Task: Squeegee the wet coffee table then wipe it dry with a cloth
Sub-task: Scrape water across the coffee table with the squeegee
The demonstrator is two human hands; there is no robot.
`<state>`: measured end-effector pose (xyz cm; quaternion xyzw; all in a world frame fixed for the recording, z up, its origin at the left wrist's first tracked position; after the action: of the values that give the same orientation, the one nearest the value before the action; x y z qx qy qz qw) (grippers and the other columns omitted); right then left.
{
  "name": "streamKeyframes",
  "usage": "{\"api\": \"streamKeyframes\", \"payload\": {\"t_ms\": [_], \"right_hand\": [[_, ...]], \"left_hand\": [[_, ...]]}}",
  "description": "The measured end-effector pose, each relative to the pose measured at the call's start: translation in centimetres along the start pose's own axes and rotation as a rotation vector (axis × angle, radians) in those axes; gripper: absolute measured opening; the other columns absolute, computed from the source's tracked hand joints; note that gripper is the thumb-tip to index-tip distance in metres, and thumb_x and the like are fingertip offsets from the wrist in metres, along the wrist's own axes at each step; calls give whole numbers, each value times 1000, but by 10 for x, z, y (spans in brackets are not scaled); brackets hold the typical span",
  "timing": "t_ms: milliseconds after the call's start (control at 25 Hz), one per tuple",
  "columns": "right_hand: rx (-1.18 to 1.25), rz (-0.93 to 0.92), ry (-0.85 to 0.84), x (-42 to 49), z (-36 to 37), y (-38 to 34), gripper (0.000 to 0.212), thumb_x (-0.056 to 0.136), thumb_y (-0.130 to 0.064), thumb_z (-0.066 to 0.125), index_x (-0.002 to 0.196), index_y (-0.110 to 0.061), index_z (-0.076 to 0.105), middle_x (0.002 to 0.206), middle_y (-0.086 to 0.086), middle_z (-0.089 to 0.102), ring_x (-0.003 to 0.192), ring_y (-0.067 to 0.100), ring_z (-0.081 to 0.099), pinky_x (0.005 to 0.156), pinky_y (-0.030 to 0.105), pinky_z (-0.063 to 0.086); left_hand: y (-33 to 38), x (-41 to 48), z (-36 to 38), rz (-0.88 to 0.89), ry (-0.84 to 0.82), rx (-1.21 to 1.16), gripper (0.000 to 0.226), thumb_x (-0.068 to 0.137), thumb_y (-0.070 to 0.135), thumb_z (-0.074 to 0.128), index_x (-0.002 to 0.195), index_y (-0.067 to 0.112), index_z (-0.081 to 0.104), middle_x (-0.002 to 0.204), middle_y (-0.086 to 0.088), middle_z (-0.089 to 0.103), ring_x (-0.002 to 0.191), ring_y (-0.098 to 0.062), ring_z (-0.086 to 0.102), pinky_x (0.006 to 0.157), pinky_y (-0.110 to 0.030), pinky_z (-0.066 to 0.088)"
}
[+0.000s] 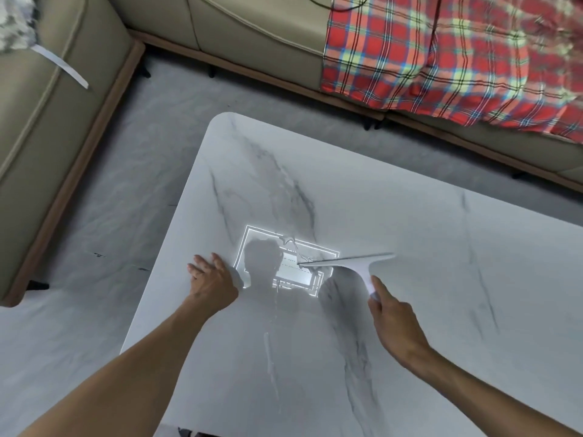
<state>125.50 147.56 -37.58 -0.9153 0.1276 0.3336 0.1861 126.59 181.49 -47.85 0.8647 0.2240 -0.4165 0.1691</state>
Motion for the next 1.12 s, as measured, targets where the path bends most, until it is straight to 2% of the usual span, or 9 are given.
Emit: {"api": "streamKeyframes", "payload": {"t_ms": [120,240,320,400,480,600,720,880,1120], "right_hand": [[2,-71,141,35,-37,-33,42,101,-31,33,143,-32,34,88,16,66,80,38,63,66,35,44],[92,-70,187,111,-67,-99,30,98,-26,27,124,-26,42,94,27,62,67,38,59,44,34,41],[186,-19,171,156,-67,-141,37,94,-23,24,125,-31,41,97,24,58,71,39,61,35,31,41],[254,28,156,175,-51,-164,43,91,-21,23,130,-32,41,106,20,57,78,39,62,38,34,43],[130,-49,199,167,-29,-174,45,92,-21,26,136,-25,38,110,23,59,88,41,62,48,37,44],[-97,-297,159,119,17,-151,48,97,-25,32,146,-26,31,106,27,63,97,46,58,71,40,40],[-222,-417,83,64,44,-94,51,98,-25,37,146,-37,27,95,20,68,85,43,61,64,37,37],[-336,-359,6,17,40,-19,55,98,-24,38,147,-44,23,95,5,70,80,34,63,63,36,45],[-377,-276,82,-24,8,35,47,97,-35,42,143,-45,36,98,8,71,89,35,64,74,37,49]], "left_hand": [[-1,-2,-12,19,5,-114,72,92,15,44,151,-2,5,155,-32,3,142,-52,11,116,-55,22],[-4,5,-4,55,12,-67,66,96,12,31,144,-19,-2,152,-40,-1,136,-63,6,114,-62,15],[-12,3,1,30,6,-41,73,96,18,35,145,-14,-7,149,-44,-1,138,-62,3,118,-55,11],[-12,2,2,53,39,-11,76,96,22,39,148,-10,-6,149,-45,0,140,-59,4,119,-51,13],[-10,3,3,73,53,58,76,95,22,41,149,-7,-4,151,-43,1,141,-57,5,119,-50,15],[-13,3,4,63,44,97,78,94,20,44,151,-2,-4,152,-40,-3,142,-55,3,119,-46,17],[-14,-2,5,96,33,75,78,91,16,45,153,3,-2,155,-35,-5,144,-52,0,117,-45,21],[-30,-16,12,155,79,21,76,88,14,48,153,13,8,158,-27,-4,147,-42,-3,114,-45,26],[-58,-78,48,253,108,-90,57,84,6,52,139,8,39,142,-18,41,127,-34,45,103,-38,39]]}}
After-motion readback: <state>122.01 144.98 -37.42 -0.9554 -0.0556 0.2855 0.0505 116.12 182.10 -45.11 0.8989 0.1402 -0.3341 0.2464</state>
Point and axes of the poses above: each hand's wrist, its own x-axis towards the middle knuckle, its own z-axis out of the palm, y = z × x, the point moved 5 cm from there along x, towards the middle knuckle
